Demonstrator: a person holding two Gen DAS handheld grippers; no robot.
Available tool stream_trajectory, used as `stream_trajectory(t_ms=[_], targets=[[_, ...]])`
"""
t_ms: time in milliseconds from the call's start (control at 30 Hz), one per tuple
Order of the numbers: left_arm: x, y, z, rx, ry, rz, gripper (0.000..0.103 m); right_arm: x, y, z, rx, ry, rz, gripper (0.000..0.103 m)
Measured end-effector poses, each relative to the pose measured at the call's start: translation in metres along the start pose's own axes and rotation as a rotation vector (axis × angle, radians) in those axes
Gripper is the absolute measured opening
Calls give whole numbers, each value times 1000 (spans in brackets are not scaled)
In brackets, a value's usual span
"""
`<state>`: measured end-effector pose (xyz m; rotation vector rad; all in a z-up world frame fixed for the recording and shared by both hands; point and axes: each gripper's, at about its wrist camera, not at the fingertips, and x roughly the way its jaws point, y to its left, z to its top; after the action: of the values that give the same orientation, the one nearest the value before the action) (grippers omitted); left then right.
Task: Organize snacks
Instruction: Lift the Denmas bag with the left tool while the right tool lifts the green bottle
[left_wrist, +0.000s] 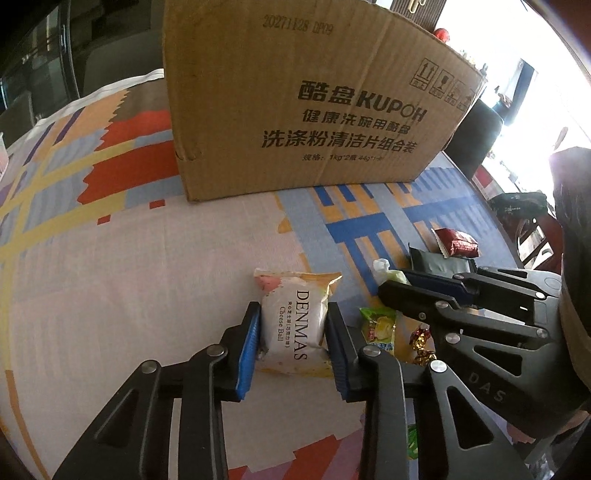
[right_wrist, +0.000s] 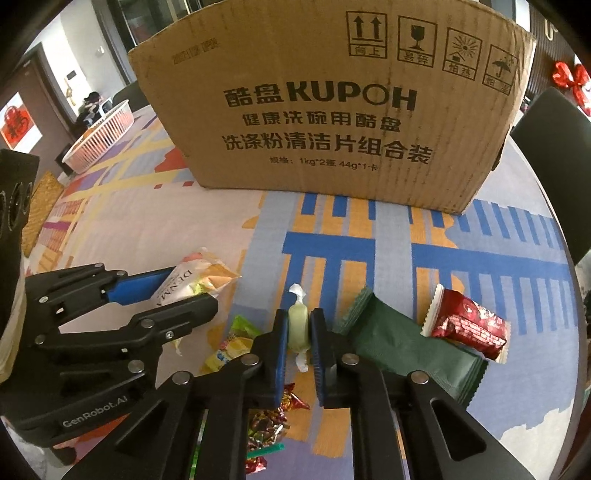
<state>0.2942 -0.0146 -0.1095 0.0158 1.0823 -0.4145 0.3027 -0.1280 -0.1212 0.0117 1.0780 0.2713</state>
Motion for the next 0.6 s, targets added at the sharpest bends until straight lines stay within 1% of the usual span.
stream_trajectory(t_ms=[200,333,600], targets=[[-13,-6,0,-2,-22,29,33,-10,-6,-1,21,-15,9,13],[-29,-11,0,-8,-53,40,33,-23,-8,-3,27,-35,12,13],[-65,-23,8,-5,-145,47,33,-69,-7,-1,12,-130,22,13]])
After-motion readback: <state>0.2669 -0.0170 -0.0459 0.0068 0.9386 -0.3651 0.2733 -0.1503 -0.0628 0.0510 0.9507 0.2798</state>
